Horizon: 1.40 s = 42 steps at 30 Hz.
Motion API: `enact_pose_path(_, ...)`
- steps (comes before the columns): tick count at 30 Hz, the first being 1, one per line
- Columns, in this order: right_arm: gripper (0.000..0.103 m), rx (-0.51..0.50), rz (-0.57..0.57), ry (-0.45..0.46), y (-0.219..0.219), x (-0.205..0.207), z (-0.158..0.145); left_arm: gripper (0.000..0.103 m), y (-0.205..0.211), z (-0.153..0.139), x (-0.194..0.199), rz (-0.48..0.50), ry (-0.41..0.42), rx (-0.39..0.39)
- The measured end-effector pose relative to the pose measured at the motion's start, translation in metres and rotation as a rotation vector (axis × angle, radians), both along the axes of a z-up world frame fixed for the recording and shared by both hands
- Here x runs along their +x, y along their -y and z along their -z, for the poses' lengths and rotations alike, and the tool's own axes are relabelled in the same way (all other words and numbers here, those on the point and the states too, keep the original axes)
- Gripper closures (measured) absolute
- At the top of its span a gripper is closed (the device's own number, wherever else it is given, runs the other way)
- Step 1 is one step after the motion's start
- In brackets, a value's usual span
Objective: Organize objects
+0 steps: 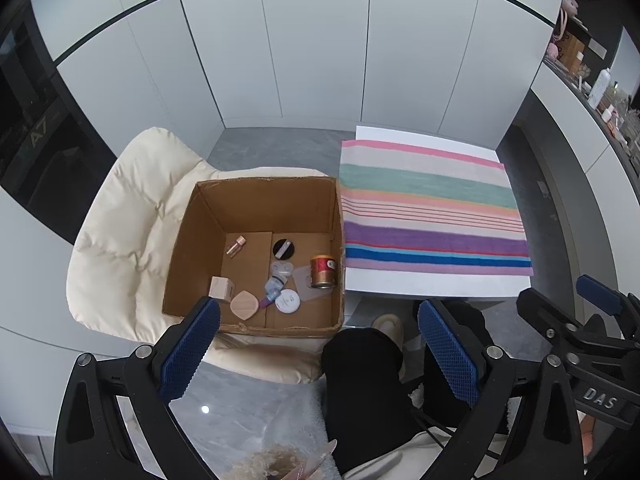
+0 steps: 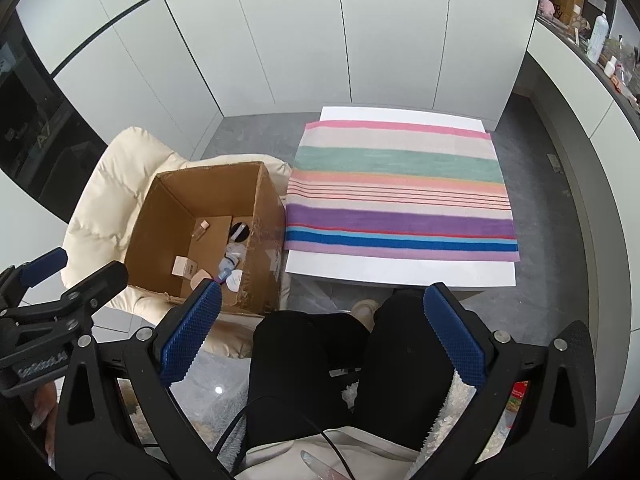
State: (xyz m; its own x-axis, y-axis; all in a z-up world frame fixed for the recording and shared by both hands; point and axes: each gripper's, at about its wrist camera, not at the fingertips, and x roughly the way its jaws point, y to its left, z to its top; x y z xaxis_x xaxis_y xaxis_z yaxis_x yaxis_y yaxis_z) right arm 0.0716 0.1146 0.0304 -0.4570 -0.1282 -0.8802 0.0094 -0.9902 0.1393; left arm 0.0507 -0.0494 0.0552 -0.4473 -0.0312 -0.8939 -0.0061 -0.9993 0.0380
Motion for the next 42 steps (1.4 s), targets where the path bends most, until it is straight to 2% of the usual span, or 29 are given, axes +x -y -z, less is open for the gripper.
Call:
enact_pose_path(9, 0.0, 0.006, 0.002, -0.014, 0.0007, 0.0039, -0.0044, 0.003, -0.0029, 0.002, 0.0006, 0.019, 0.013, 0.02)
enact_pose_path(42, 0.0, 0.005, -0.007, -0.008, -0.0025, 0.0039, -0.0034, 0.003, -0.0057, 0.0039, 0.0008, 0.021, 0.023, 0.014)
